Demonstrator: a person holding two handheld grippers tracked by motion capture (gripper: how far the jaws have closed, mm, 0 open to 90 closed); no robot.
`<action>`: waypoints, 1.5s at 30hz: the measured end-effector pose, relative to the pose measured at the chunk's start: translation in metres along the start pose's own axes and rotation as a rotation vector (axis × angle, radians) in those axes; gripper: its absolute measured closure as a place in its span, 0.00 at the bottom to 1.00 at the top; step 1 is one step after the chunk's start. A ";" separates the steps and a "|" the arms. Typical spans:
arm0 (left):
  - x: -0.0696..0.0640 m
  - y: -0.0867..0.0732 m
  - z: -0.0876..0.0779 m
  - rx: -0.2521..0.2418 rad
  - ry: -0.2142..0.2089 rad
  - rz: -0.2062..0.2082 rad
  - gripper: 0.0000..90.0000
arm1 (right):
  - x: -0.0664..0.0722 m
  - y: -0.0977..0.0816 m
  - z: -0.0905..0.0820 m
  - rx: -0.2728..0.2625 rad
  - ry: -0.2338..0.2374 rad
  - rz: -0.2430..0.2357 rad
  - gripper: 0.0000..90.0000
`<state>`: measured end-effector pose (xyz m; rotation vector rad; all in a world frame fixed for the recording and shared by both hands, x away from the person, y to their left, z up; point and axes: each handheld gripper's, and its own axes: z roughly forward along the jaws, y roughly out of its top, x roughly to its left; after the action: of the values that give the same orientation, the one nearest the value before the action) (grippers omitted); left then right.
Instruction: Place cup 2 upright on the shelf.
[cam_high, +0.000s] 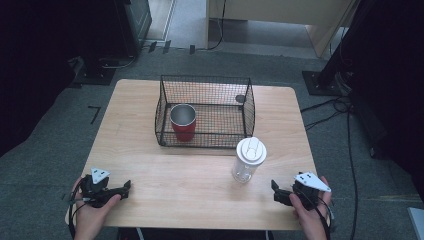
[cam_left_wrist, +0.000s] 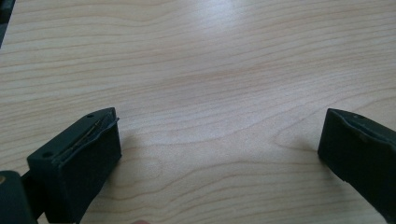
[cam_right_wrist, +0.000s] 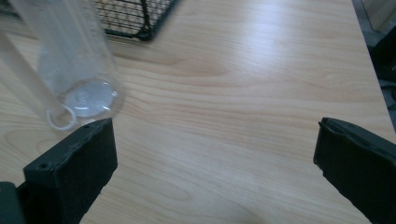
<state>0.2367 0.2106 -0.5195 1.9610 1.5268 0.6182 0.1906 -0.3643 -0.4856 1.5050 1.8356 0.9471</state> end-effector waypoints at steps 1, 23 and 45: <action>0.000 0.000 0.000 -0.001 0.000 -0.002 0.00 | 0.006 0.003 0.001 -0.008 0.006 -0.004 0.00; 0.000 0.000 0.001 -0.004 0.000 -0.006 0.00 | 0.052 0.033 -0.002 -0.129 0.256 -0.043 0.05; -0.002 0.002 0.002 -0.004 0.012 -0.016 0.00 | 0.070 0.054 0.028 -0.140 0.230 0.006 0.04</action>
<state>0.2394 0.2083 -0.5197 1.9435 1.5462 0.6263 0.2298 -0.2851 -0.4574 1.3643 1.8780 1.2683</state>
